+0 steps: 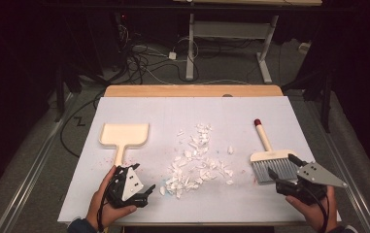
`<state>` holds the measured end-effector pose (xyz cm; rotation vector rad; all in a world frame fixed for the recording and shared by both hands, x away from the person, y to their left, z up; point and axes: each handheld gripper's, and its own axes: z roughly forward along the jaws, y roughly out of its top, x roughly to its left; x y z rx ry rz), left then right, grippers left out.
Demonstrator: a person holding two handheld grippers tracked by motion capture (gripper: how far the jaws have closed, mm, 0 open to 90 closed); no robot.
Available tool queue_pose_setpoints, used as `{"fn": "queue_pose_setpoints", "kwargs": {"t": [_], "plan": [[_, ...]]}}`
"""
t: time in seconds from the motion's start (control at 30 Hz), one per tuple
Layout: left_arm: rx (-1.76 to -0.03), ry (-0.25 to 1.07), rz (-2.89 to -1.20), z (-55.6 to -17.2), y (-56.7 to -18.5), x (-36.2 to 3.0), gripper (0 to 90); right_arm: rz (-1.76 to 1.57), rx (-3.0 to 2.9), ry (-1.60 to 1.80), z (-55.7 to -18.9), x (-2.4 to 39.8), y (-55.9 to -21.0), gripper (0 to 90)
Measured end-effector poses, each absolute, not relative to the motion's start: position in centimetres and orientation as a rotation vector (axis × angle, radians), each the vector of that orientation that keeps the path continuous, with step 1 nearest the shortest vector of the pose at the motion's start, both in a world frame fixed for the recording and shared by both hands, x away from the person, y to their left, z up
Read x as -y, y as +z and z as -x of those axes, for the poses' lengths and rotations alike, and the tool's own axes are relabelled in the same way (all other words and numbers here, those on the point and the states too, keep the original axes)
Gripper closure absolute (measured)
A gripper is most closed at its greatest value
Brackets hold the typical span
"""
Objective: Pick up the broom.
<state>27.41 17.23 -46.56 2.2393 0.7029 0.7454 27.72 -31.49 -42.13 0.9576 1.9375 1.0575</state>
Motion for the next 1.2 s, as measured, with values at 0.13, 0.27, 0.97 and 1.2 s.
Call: {"fn": "queue_pose_setpoints", "kwargs": {"t": [0.13,0.27,0.97,1.2], "plan": [[-0.715,0.724,-2.214,-27.3,-46.4,-17.2,17.2,-0.936,-1.931,1.031,-27.3,31.4,-42.5,24.3],[-0.670,0.726,-2.217,-27.2,-46.3,-16.5,17.3,-0.941,-1.933,1.013,-27.1,31.4,-42.4,23.9],[-0.639,0.713,-2.282,-27.1,-46.9,-16.1,17.3,-1.356,-2.103,0.831,-40.5,31.8,-41.0,31.8],[-0.642,0.706,-2.292,-26.9,-47.1,-16.2,17.3,-1.563,-2.180,0.648,-44.9,30.9,-44.9,40.4]]}}
